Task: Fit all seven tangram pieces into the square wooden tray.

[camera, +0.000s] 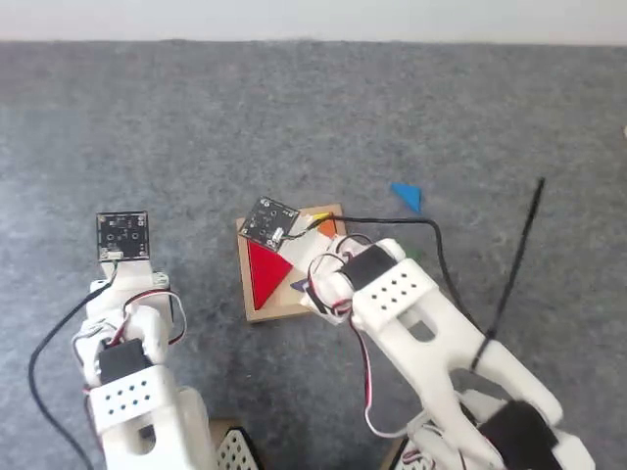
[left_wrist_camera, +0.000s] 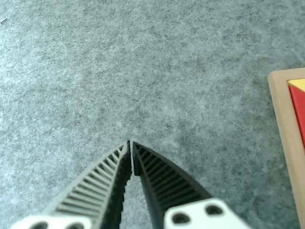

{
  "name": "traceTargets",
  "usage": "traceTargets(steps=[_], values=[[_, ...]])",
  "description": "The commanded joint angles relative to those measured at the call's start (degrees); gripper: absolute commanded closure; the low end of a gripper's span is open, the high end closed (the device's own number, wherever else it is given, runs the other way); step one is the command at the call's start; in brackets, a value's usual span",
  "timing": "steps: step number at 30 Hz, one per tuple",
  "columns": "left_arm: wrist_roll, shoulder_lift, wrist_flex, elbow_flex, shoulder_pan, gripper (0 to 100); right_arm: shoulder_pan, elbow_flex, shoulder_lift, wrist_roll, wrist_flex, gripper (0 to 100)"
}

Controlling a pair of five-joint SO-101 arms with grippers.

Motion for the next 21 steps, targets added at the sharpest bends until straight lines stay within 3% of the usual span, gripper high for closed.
traceTargets(steps=[1,14,21], values=[[-0.7,0.18,-0.79,-2.07,-0.18,99,-0.31,-0.44,3.56,-0.7,-1.01,99.1],[-0.7,0.18,-0.88,-2.07,-0.18,99,10.15,-8.18,14.81,-0.44,-3.21,99.0],[-0.7,0.18,-0.88,-2.07,-0.18,99,10.68,-12.57,21.49,-0.44,-7.25,99.0]])
